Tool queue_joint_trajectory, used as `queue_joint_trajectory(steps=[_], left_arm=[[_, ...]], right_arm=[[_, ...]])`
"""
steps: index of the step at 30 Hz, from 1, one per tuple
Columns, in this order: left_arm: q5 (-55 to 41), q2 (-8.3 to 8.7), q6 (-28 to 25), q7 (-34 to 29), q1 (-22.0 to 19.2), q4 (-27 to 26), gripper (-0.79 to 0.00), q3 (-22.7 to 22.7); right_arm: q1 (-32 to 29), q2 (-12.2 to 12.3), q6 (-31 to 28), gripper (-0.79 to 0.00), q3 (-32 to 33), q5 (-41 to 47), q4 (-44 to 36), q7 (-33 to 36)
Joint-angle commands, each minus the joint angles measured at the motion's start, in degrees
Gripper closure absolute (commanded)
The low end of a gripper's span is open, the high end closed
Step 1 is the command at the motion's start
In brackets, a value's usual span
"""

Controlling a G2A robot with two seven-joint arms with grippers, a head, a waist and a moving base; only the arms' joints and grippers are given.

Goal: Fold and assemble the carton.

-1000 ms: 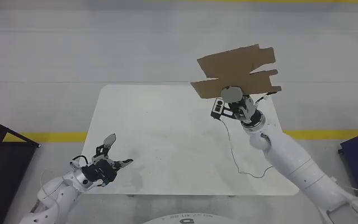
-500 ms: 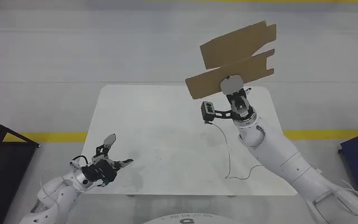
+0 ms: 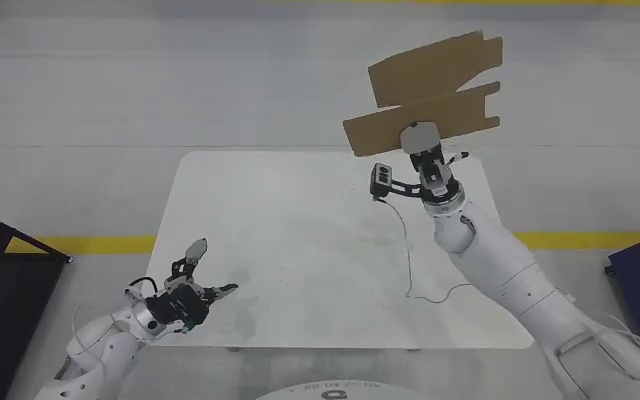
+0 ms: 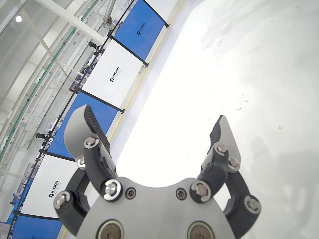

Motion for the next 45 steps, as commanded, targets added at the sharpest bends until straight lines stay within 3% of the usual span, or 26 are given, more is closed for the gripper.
queue_joint_trajectory(steps=[1,5,9,15,20,26,29,31,42,43,45], left_arm=[[0.0,0.0,0.0,0.0,0.0,0.0,-0.785,0.0],[0.0,0.0,0.0,0.0,0.0,0.0,-0.785,0.0],[0.0,0.0,0.0,0.0,0.0,0.0,-0.785,0.0],[0.0,0.0,0.0,0.0,0.0,0.0,-0.785,0.0],[0.0,0.0,0.0,0.0,0.0,0.0,-0.785,0.0],[0.0,0.0,0.0,0.0,0.0,0.0,-0.785,0.0],[0.0,0.0,0.0,0.0,0.0,0.0,-0.785,0.0],[0.0,0.0,0.0,0.0,0.0,0.0,-0.785,0.0],[0.0,0.0,0.0,0.0,0.0,0.0,-0.785,0.0],[0.0,0.0,0.0,0.0,0.0,0.0,-0.785,0.0],[6.35,-0.1,6.59,-6.81,0.24,-1.46,-0.785,-0.81]], right_arm=[[-1.17,-0.26,-10.59,0.0,1.21,-8.99,-1.04,2.81],[-4.48,-0.41,-31.24,0.0,3.62,-25.09,-4.7,5.51],[-7.77,-0.2,-48.41,0.0,6.4,-38.75,-8.32,1.72],[-11.82,0.32,-69.47,0.0,10.38,-63.99,-12.21,-9.82],[-15.52,0.19,-85.2,0.0,13.24,-90.15,-14.72,-26.35],[-19.53,-0.57,-90.35,0.0,16.38,-115.91,-17.27,-42.81],[-21.67,-0.99,-91.49,0.0,17.25,-120.84,-19.22,-47.1],[-22.66,-1.25,-94.31,0.0,17.11,-119.21,-20.09,-47.7],[-22.6,-1.25,-94.06,0.0,17.2,-119.54,-20.12,-47.62],[-21.98,-1.24,-93.34,0.0,17.9,-122.86,-20.31,-46.86],[-21.08,-1.17,-88.79,0.0,19.6,-134.46,-21.0,-46.17]])
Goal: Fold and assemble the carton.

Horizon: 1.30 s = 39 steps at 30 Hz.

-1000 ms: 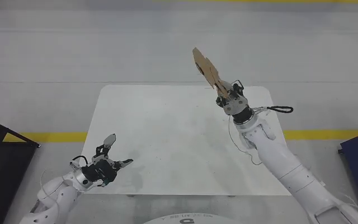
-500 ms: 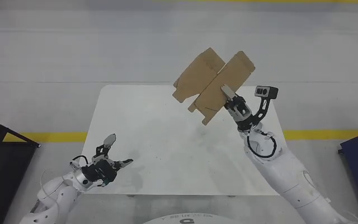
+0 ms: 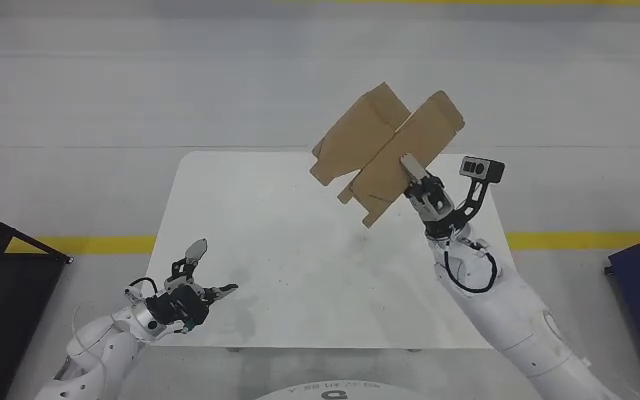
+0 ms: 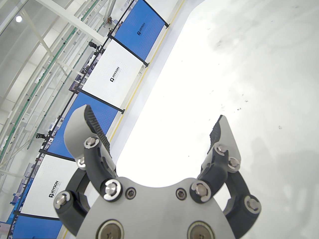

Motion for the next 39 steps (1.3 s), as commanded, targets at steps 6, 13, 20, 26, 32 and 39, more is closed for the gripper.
queue_joint_trajectory(steps=[6,13,20,26,32,39], left_arm=[[5.99,0.48,2.15,-6.75,0.9,-3.88,-0.785,-5.35],[8.82,1.1,1.32,-2.94,1.69,-7.94,-0.785,-10.32],[8.03,1.09,0.72,-2.8,1.82,-8.09,-0.785,-10.39],[22.93,1.19,6.11,-9.8,3.04,-12.79,-0.785,-9.37],[23.84,1.22,-1.29,-9.76,3.1,-20.16,-0.785,-6.68],[20.08,2.55,-23.43,0.79,-3.66,-24.68,-0.785,-6.61]], right_arm=[[-2.22,0.45,9.95,0.0,4.67,-35.66,-7.07,3.02],[-7.98,1.12,20.88,0.0,10.96,-48.56,-15.6,4.56],[-9.22,1.03,23.41,0.0,12.47,-49.44,-16.45,1.55],[-8.63,1.12,27.37,0.0,11.89,-54.51,-17.59,7.22],[-5.65,1.22,33.47,0.0,4.62,-78.18,-26.09,24.12],[-3.7,0.46,34.1,0.0,-4.13,-92.65,-28.8,28.64]])
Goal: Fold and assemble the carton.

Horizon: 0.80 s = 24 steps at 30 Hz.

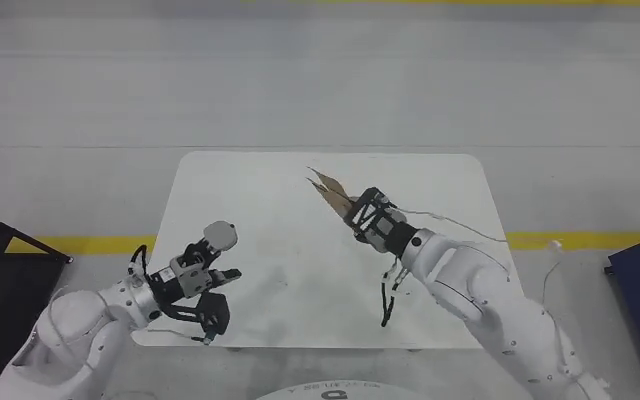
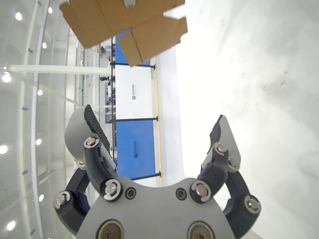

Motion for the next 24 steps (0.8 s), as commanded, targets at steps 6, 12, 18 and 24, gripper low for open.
queue_joint_trajectory(steps=[6,12,18,24], left_arm=[[-4.57,1.21,-23.48,6.48,-13.39,2.99,-0.785,5.07],[-15.77,0.16,-28.35,1.02,-25.82,12.85,-0.785,14.18],[-22.31,-0.78,-28.35,-7.76,-35.12,18.58,-0.782,21.48],[-26.07,-1.06,-28.35,-13.07,-40.11,20.99,-0.708,26.68]], right_arm=[[0.2,-0.68,-1.14,0.0,-6.65,-11.07,-1.48,0.22],[0.58,-1.24,-2.08,0.0,-9.19,-13.77,-1.76,-2.38],[0.12,-1.26,-6.51,0.0,-10.04,-15.48,-2.08,-5.04],[-0.98,-1.11,-9.21,0.0,-9.39,-16.1,-2.4,-6.56]])
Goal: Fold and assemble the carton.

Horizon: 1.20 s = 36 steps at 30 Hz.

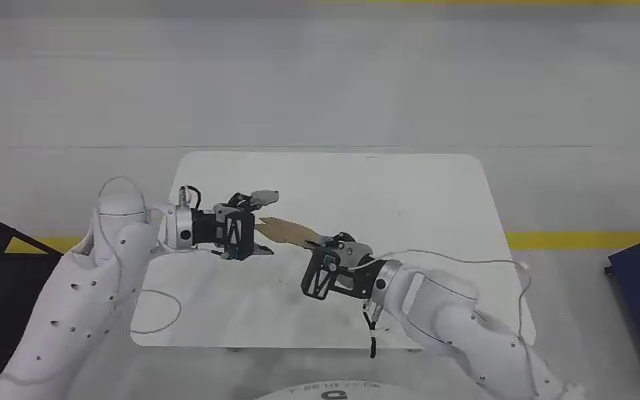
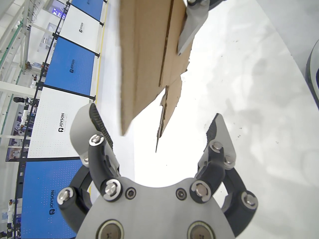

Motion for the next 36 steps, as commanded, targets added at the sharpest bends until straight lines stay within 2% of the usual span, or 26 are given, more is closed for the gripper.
queue_joint_trajectory(steps=[1,2,4,5,6,9,10,19,25,26,27,28,36], left_arm=[[-0.82,0.08,0.0,-1.18,-1.24,0.64,-0.665,1.93],[-1.04,0.16,0.0,-1.68,-1.86,0.8,-0.606,2.81],[-1.73,0.37,0.0,-2.21,-2.84,1.21,-0.391,4.25],[-2.04,0.49,0.0,-2.44,-3.23,1.45,-0.348,4.8],[-2.18,0.65,0.0,-2.66,-3.56,1.61,-0.256,5.38],[-2.75,1.2,0.0,-2.72,-4.37,2.31,-0.043,6.57],[-2.89,1.41,0.0,-2.59,-4.53,2.54,0.0,6.88],[-2.87,3.65,0.0,-0.31,-5.2,3.31,0.0,7.92],[-2.7,4.73,0.0,-1.34,-5.67,3.14,0.0,8.8],[-2.97,4.84,0.0,-1.51,-5.8,3.12,0.0,8.79],[-3.45,4.91,0.0,-1.56,-5.89,3.25,0.0,8.65],[-4.11,4.94,0.15,-1.53,-6.0,3.6,0.0,8.26],[-11.34,4.84,4.48,0.52,-5.98,10.07,0.0,5.24]], right_arm=[[-0.29,0.04,-0.63,0.0,0.32,-0.01,-0.06,-0.5],[-0.45,0.05,-0.73,0.0,0.52,-0.04,-0.05,-0.62],[-0.74,0.05,-0.76,0.0,0.84,-0.18,-0.15,-0.79],[-0.86,0.03,-0.61,0.0,1.01,-0.17,-0.12,-0.87],[-0.96,0.02,-0.61,0.0,1.15,-0.18,-0.1,-0.96],[-1.19,-0.03,-0.59,0.0,1.6,-0.03,-0.05,-1.24],[-1.28,-0.04,-0.64,0.0,1.73,0.02,0.0,-1.28],[-0.9,-0.46,0.01,0.0,1.94,0.17,0.47,0.32],[-0.45,-0.76,-0.56,0.0,1.47,-0.04,0.62,0.64],[-0.44,-0.81,-0.41,-0.049,1.48,0.01,0.63,0.63],[-0.53,-0.87,0.03,-0.702,1.56,0.34,0.57,0.49],[-0.6,-0.9,0.42,-0.785,1.8,0.52,0.45,0.32],[-6.6,-0.36,5.72,-0.785,8.15,0.95,-1.93,-4.18]])
